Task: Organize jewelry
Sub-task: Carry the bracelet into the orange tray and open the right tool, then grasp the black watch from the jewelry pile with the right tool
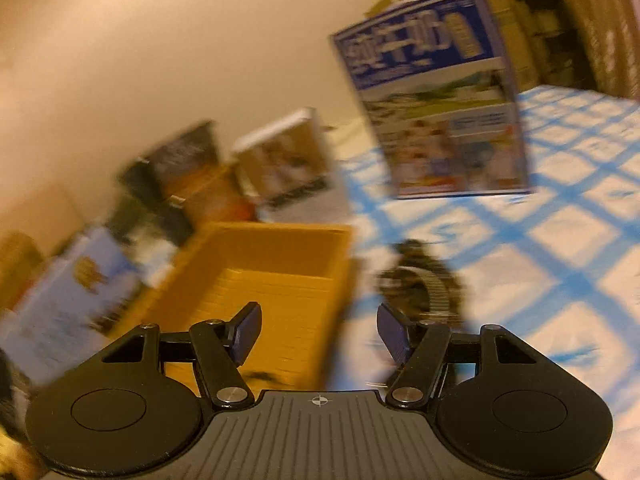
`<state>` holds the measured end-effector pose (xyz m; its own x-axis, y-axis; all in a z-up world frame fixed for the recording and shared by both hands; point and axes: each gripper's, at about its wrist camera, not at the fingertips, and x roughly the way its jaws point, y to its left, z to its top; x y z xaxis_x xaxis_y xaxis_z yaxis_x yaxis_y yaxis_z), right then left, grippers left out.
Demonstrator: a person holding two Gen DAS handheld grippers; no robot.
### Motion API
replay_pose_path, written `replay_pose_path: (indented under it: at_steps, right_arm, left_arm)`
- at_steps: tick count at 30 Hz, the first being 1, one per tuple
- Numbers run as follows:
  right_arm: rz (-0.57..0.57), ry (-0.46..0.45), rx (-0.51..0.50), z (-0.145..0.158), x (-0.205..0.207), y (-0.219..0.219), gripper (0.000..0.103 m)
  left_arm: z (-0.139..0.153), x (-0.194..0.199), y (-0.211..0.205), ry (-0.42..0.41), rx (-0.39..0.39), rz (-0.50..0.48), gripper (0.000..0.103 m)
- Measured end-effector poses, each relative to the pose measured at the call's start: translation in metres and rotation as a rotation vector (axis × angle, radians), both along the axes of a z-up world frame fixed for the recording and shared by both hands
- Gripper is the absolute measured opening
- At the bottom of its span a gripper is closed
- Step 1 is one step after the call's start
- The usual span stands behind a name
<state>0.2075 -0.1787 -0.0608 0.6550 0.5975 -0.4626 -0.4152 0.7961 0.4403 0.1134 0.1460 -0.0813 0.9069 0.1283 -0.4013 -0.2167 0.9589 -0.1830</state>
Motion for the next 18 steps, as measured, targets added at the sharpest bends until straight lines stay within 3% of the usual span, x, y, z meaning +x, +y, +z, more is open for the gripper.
replay_pose_path:
  at_steps: [5,10,18]
  right_arm:
    - [0.007,0.022,-0.251,-0.026,0.001,-0.016,0.064]
    - [0.084,0.004,-0.384,-0.042,-0.011,-0.008,0.052]
    - [0.16,-0.141,-0.569,-0.048,-0.016,0.031,0.041]
  left_arm:
    - [0.0,-0.001,0.001,0.001,-0.003,0.004,0.005]
    - [0.0,-0.001,0.001,0.005,-0.005,0.01,0.005]
    - [0.0,0.0,0.001,0.007,-0.003,0.011,0.005]
